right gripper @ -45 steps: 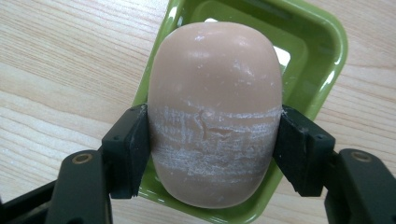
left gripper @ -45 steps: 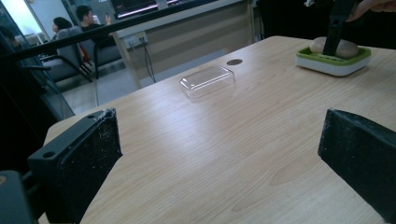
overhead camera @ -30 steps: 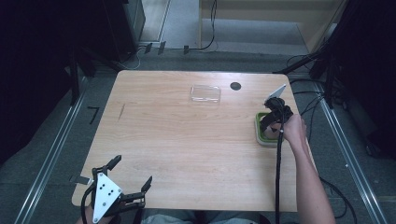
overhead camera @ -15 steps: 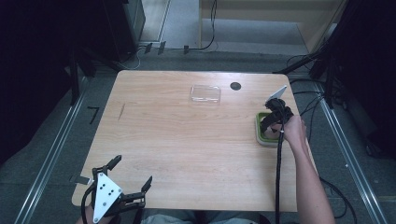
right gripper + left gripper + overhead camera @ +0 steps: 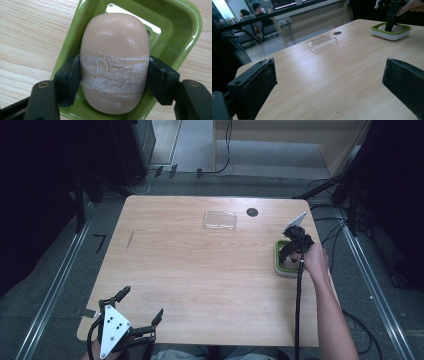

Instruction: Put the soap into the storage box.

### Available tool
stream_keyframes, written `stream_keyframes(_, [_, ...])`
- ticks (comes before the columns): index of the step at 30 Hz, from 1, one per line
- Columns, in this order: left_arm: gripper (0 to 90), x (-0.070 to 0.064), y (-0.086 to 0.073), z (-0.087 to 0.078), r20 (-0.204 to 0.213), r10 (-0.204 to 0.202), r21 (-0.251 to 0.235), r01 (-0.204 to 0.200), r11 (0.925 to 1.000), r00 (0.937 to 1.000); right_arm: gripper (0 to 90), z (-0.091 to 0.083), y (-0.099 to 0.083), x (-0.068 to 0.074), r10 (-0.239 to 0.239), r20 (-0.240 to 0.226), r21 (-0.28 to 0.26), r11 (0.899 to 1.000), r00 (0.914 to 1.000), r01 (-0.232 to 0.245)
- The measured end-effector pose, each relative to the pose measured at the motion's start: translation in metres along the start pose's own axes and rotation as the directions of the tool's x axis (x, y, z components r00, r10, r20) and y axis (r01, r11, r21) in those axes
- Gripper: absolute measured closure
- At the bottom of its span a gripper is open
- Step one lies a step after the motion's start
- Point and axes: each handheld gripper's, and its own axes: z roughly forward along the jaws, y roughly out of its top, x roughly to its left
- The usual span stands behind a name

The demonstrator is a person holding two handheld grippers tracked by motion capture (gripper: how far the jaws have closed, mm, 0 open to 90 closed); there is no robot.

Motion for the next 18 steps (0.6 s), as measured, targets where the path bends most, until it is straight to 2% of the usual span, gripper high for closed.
stream_keyframes(6, [0.0, 0.0, 0.0, 0.0, -0.001, -0.001, 0.0, 0.001, 1.0, 1.0, 30.5, -0.003, 0.0, 0.0, -0.01, 0.003, -0.009, 1.0, 0.9999, 0.01])
stream_keyframes(9, [0.0, 0.0, 0.0, -0.001, -0.004, -0.004, 0.002, 0.004, 1.0, 1.0, 24.9, -0.007, 0.0, 0.002, -0.012, 0.013, -0.02, 1.0, 0.9998, 0.012])
stream_keyframes(18, [0.0, 0.0, 0.0, -0.001, -0.003, -0.001, -0.001, 0.001, 1.0, 1.0, 13.1, -0.023, -0.003, 0.018, -0.074, 0.018, -0.026, 0.997, 0.9971, 0.075])
